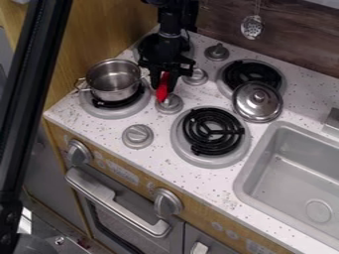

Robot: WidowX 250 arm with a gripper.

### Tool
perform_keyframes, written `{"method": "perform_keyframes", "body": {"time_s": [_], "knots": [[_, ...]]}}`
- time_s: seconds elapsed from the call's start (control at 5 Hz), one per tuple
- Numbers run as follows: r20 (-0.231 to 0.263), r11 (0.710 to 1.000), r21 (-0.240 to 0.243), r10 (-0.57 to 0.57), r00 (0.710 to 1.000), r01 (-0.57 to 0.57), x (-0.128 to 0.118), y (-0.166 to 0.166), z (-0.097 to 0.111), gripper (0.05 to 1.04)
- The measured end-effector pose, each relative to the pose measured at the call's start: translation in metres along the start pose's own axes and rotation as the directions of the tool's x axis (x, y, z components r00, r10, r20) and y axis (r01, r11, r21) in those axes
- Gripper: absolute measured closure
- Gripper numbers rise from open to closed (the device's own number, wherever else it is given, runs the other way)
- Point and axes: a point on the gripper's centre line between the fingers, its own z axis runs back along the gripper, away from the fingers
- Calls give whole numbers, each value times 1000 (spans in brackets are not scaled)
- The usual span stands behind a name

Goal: Move red item from lower left burner to the middle of all four burners

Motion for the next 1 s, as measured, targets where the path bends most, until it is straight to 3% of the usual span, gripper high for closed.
{"method": "perform_keyframes", "body": {"time_s": [0.2, 0.4, 0.8, 1.0], "knots": [[-11, 1000, 3, -25, 1000, 25, -3, -2, -3, 326], [17, 998, -4, -58, 998, 58, -14, -13, 3, 98], [65, 995, -3, -102, 993, 103, -71, -33, 59, 88], [39, 994, -8, -105, 994, 106, -104, -42, 65, 88]]}}
